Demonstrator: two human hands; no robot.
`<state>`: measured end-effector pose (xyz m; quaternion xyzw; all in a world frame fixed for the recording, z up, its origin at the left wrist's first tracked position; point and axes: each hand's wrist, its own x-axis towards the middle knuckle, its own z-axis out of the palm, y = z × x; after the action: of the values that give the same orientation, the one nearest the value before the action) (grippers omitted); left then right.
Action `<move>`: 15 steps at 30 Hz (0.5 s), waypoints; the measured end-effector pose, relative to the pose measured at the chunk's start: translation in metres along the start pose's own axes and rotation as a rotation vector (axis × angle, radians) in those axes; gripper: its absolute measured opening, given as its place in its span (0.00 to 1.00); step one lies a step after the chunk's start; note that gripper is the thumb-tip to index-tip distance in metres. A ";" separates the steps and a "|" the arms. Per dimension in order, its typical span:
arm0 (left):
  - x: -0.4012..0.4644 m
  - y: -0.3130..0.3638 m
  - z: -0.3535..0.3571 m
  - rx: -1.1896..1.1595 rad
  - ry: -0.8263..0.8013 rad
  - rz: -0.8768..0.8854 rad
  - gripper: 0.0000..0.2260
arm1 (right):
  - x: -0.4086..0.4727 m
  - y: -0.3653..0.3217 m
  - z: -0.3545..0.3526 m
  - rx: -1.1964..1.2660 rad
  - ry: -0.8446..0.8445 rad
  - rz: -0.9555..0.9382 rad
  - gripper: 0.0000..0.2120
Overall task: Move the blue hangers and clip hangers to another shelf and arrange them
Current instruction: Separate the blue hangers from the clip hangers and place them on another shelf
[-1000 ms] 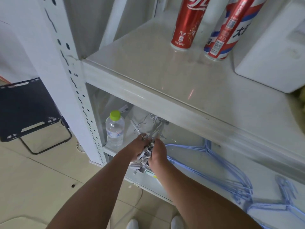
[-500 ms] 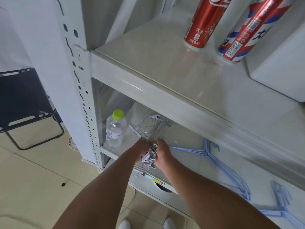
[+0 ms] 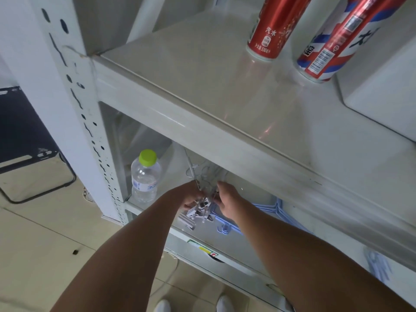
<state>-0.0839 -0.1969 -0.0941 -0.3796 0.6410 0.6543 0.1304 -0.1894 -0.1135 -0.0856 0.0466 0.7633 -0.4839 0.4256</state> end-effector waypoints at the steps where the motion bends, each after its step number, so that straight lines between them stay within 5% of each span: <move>1: 0.001 0.001 -0.002 0.026 -0.006 -0.016 0.12 | 0.003 0.001 -0.002 -0.017 0.001 0.006 0.11; 9: 0.009 0.009 -0.004 0.693 0.172 -0.037 0.27 | 0.011 0.006 -0.005 -0.379 0.027 -0.061 0.10; 15: 0.012 -0.023 -0.006 0.598 0.299 0.041 0.33 | -0.004 -0.003 -0.020 -0.687 -0.061 -0.163 0.16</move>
<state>-0.0746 -0.2030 -0.1184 -0.4032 0.8242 0.3768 0.1275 -0.2000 -0.0984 -0.0773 -0.1747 0.8696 -0.2324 0.3991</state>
